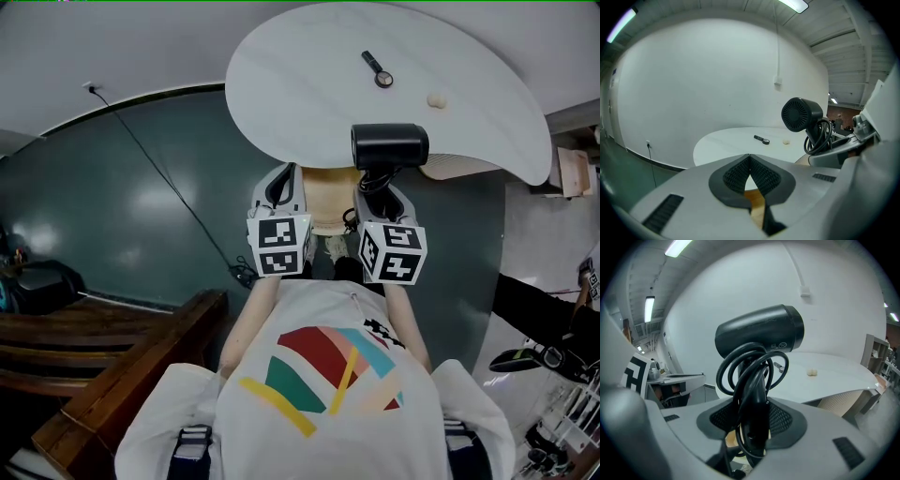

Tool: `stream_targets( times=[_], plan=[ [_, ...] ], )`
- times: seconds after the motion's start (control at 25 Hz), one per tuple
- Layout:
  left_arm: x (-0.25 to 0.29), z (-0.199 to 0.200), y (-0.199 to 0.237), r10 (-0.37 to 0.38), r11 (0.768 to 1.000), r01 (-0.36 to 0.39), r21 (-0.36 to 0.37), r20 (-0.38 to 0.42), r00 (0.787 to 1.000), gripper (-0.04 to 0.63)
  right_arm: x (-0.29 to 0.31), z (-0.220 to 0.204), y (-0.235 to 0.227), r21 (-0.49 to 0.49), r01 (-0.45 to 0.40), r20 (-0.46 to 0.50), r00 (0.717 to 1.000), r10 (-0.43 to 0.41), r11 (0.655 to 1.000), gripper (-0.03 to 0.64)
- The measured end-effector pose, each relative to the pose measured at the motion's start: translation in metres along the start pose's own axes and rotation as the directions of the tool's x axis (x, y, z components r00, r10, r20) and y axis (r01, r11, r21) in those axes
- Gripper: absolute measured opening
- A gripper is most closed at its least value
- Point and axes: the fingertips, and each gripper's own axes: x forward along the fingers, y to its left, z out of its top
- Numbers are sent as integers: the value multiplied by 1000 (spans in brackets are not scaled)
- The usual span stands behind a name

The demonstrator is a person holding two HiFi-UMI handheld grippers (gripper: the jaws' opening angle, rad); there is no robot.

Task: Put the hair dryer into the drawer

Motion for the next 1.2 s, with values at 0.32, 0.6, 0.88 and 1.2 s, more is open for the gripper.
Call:
stream_targets(
  times=[0.32, 0.6, 0.88, 1.2],
  plan=[
    [8, 15, -12, 30, 999, -30, 20, 23, 999, 17, 8, -5, -9, 3, -53, -41, 998, 53, 999, 189],
    [8, 11, -14, 40, 999, -40, 27, 12, 999, 17, 17, -1, -5, 5, -100, -77, 992, 100, 995, 189],
    [7, -5, -15, 36, 999, -36, -4, -20, 999, 17, 15, -18, 3, 32, -126, -164, 978, 130, 991, 189],
    [4, -23, -14, 30, 999, -32, -30, -41, 999, 17, 9, -53, 8, 81, -126, -281, 949, 144, 989, 189]
  ],
)
